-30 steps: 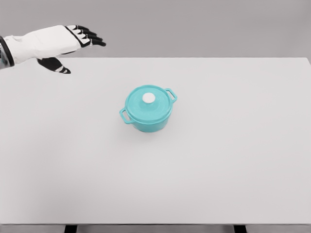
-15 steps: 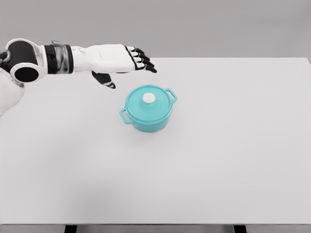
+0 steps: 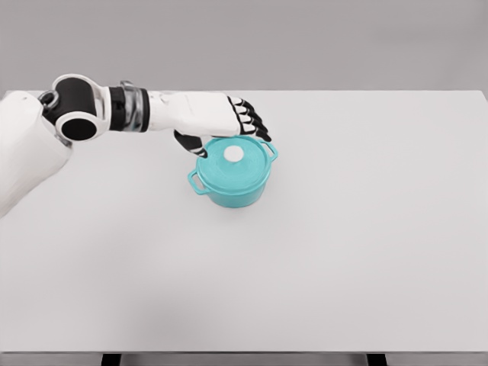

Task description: Open the lid of the pot with left arm

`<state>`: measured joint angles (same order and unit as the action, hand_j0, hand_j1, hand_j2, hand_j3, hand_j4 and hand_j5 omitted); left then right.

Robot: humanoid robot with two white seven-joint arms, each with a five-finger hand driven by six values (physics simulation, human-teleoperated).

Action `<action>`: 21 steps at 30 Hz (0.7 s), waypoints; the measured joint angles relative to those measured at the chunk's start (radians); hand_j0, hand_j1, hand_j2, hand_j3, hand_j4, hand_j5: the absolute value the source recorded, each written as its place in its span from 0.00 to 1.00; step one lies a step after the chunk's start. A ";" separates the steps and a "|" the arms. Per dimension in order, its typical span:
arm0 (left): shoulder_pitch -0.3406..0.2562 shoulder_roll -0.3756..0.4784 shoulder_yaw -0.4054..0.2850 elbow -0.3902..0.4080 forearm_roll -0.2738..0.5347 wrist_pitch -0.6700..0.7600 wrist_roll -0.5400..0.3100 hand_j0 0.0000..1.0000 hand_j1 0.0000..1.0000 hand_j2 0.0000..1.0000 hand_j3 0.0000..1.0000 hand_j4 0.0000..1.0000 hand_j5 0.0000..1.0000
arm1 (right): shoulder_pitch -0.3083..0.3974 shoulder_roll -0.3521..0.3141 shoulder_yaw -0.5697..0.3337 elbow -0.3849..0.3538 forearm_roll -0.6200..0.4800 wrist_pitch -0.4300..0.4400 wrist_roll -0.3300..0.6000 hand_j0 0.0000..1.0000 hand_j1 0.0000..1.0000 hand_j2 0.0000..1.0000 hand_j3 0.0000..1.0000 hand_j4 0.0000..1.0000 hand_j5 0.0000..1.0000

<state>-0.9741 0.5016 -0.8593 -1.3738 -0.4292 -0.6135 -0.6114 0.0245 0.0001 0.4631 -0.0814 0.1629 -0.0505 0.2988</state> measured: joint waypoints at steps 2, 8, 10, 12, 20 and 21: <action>0.000 -0.003 -0.005 0.006 -0.001 0.000 0.000 0.92 0.92 0.92 0.92 0.92 0.92 | 0.000 0.000 0.000 0.000 0.000 0.000 0.000 1.00 1.00 1.00 1.00 1.00 1.00; -0.003 -0.013 -0.039 0.036 -0.005 0.000 0.000 0.86 0.86 0.86 0.86 0.86 0.86 | 0.000 0.000 0.000 0.000 0.000 0.000 0.000 1.00 1.00 1.00 1.00 1.00 1.00; -0.005 -0.014 -0.046 0.044 -0.005 0.000 0.000 0.84 0.84 0.84 0.84 0.84 0.84 | 0.000 0.000 0.000 0.000 0.000 0.000 0.000 1.00 1.00 1.00 1.00 1.00 1.00; -0.006 -0.016 -0.049 0.051 -0.006 0.000 0.000 0.79 0.79 0.79 0.79 0.79 0.79 | 0.000 0.000 0.000 0.000 0.000 0.000 0.000 1.00 1.00 1.00 1.00 1.00 1.00; -0.006 -0.023 -0.057 0.062 -0.012 0.000 0.000 0.76 0.76 0.76 0.76 0.76 0.76 | 0.000 0.000 0.000 0.000 0.000 0.000 0.000 1.00 1.00 1.00 1.00 1.00 1.00; -0.006 -0.025 -0.058 0.065 -0.012 0.000 0.000 0.76 0.76 0.76 0.76 0.76 0.76 | 0.000 0.000 0.000 0.000 0.000 0.000 0.000 1.00 1.00 1.00 1.00 1.00 1.00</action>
<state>-0.9802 0.4765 -0.9172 -1.3091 -0.4416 -0.6135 -0.6113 0.0245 0.0001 0.4631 -0.0814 0.1629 -0.0505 0.2988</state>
